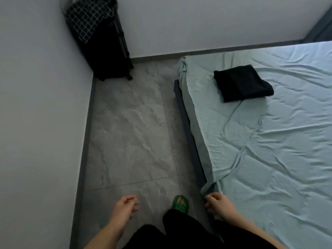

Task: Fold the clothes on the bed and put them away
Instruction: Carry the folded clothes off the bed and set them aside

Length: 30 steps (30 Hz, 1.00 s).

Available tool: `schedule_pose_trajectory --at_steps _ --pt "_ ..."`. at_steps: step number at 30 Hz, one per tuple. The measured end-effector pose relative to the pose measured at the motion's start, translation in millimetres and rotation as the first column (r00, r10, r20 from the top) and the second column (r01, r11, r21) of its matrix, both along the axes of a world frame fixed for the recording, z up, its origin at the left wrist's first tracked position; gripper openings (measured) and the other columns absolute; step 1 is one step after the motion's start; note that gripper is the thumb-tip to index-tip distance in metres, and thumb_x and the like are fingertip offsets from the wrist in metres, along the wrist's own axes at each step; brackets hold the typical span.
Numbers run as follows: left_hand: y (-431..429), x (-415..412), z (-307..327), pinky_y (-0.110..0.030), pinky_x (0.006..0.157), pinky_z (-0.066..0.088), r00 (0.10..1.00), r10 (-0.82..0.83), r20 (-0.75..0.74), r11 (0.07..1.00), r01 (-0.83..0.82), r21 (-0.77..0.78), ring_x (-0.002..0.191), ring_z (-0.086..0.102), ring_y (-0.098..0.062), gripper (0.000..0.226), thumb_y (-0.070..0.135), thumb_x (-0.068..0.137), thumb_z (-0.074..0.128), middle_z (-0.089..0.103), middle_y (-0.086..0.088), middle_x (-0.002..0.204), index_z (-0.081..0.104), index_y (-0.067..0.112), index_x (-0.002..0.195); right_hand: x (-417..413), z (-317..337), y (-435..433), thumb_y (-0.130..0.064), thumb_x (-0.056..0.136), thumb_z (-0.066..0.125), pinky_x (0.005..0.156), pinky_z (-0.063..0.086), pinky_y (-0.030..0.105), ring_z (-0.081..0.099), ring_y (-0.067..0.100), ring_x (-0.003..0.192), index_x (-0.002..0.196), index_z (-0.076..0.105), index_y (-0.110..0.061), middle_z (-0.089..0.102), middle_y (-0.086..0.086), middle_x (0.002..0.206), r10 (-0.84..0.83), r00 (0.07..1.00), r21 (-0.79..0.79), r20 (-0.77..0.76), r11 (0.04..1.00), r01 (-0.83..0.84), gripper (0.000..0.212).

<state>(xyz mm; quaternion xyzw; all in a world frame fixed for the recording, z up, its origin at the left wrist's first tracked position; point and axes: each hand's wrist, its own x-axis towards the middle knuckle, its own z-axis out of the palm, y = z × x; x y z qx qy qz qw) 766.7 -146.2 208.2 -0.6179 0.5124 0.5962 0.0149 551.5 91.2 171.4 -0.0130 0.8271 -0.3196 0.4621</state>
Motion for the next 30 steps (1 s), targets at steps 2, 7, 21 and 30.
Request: schedule_pose_trajectory --at_steps 2,7,21,30 --pt "-28 -27 -1 -0.024 0.061 0.034 1.000 0.004 0.007 1.000 -0.004 -0.006 0.071 0.058 -0.018 0.013 0.007 0.098 0.049 0.065 -0.006 0.086 0.060 0.009 0.105 -39 8 -47 -0.013 0.095 0.055 0.069 0.052 0.042 0.062 0.024 0.062 0.081 0.065 -0.009 0.069 0.013 0.072 -0.006 1.000 -0.055 -0.012 0.998 0.005 0.018" --pt "-107 -92 -10 -0.029 0.067 0.039 0.998 -0.016 0.055 1.000 0.016 0.009 0.075 0.059 -0.020 0.015 0.011 0.100 0.047 0.066 -0.009 0.094 0.060 0.009 0.107 -125 34 -152 -0.018 0.095 0.053 0.061 0.047 0.026 0.065 0.019 0.064 0.090 0.066 -0.014 0.072 0.013 0.082 -0.107 0.993 -0.175 -0.057 0.980 0.096 0.015" --pt "-337 -375 1 -0.026 0.052 0.034 0.866 -0.498 0.030 0.867 0.498 0.006 0.065 0.054 -0.018 0.014 0.006 0.099 0.048 0.060 -0.011 0.084 0.059 0.000 0.106 -242 27 -271 -0.010 0.098 0.050 0.045 0.044 0.017 0.057 0.019 0.057 0.096 0.064 -0.001 0.064 0.014 0.076 -0.534 0.843 -0.087 0.071 0.838 0.538 0.017" --pt "-361 -557 -2 -0.028 0.064 0.041 0.738 -0.674 -0.022 0.737 0.675 0.036 0.074 0.061 -0.015 0.009 0.018 0.098 0.053 0.068 -0.002 0.088 0.061 0.015 0.096 -283 21 -246 -0.009 0.097 0.051 0.052 0.043 0.023 0.058 0.024 0.061 0.094 0.064 0.001 0.066 0.016 0.077 -0.771 0.635 0.052 0.045 0.636 0.770 0.017"
